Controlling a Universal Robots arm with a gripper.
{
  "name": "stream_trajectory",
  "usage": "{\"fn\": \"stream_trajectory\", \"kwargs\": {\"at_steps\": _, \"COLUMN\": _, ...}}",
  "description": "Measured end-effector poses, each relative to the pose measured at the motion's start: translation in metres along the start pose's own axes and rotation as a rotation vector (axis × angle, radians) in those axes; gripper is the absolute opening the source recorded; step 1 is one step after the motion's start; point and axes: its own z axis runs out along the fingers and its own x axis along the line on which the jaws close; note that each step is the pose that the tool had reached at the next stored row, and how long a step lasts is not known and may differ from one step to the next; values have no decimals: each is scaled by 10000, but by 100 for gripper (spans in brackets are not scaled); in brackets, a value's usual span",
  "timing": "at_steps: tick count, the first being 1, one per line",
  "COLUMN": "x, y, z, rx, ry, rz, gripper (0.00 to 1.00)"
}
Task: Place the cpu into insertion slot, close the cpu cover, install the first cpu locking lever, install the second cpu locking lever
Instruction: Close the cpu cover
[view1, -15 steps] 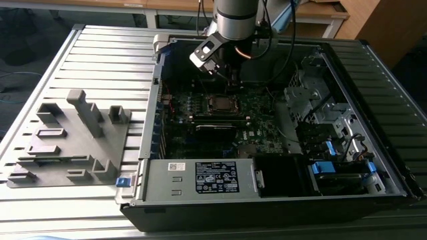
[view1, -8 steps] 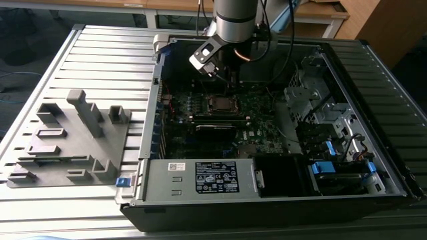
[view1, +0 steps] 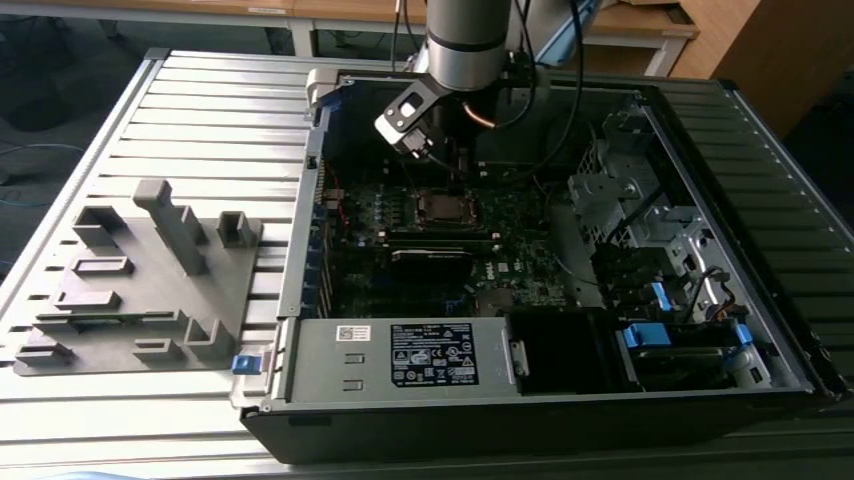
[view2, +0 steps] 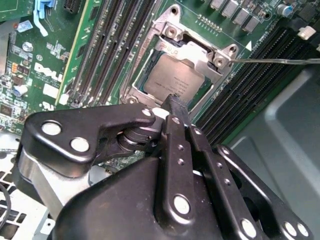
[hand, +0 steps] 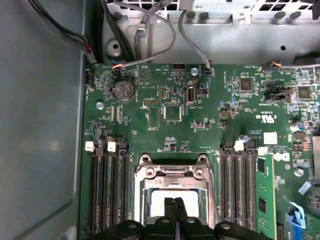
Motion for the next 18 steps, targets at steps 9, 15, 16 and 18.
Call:
{"fn": "stream_trajectory", "kwargs": {"at_steps": 9, "x": -1, "y": -36, "z": 31, "rx": -9, "ry": -13, "rz": 0, "gripper": 11}}
{"fn": "stream_trajectory", "kwargs": {"at_steps": 15, "x": -1, "y": -62, "z": 40, "rx": -16, "ry": -14, "rz": 5, "gripper": 11}}
{"fn": "stream_trajectory", "kwargs": {"at_steps": 16, "x": -1, "y": -62, "z": 41, "rx": -16, "ry": -14, "rz": 5, "gripper": 11}}
{"fn": "stream_trajectory", "kwargs": {"at_steps": 18, "x": -1, "y": -62, "z": 41, "rx": -16, "ry": -14, "rz": 4, "gripper": 11}}
